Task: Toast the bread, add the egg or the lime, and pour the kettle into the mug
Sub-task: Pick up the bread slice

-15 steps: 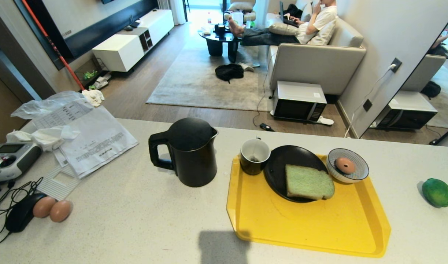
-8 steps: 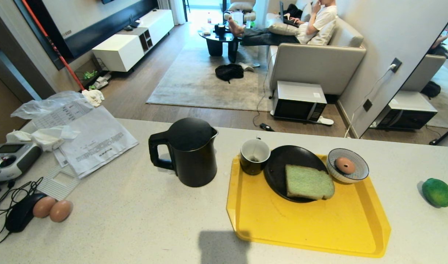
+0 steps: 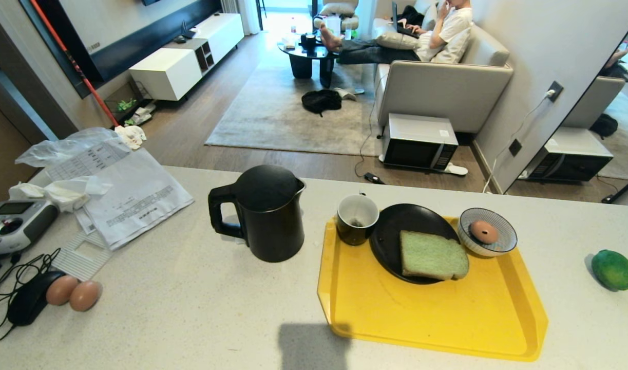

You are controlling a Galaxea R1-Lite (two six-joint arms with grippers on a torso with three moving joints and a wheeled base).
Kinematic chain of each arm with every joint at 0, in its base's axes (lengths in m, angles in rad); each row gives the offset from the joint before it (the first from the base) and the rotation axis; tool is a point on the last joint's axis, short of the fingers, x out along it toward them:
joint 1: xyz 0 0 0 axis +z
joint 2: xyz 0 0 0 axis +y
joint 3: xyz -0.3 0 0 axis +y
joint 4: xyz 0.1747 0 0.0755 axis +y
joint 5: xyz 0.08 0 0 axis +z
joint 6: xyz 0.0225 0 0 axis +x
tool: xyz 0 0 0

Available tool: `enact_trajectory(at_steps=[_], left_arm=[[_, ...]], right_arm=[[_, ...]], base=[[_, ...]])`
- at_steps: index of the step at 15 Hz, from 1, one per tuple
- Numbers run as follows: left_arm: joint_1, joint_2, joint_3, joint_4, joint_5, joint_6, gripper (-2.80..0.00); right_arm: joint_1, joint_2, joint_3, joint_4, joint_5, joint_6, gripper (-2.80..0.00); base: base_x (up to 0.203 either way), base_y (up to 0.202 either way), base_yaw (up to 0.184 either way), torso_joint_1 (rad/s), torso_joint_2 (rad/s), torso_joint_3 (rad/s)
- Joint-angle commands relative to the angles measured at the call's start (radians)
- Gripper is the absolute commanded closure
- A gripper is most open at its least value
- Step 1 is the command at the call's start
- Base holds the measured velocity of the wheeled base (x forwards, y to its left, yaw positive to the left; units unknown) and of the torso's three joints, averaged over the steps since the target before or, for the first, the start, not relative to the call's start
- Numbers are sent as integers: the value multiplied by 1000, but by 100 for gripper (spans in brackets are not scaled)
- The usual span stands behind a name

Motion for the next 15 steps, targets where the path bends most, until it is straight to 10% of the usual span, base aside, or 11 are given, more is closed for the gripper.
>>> enact_trajectory(at_steps=[1, 15], left_arm=[[0, 0, 1, -1, 0, 1, 0], [0, 0, 1, -1, 0, 0, 0]], right_arm=[[0, 0, -1, 0, 0, 0, 0], [0, 0, 1, -3, 0, 0, 0]], base=[[0, 0, 0, 0, 0, 0], [0, 0, 0, 0, 0, 0]])
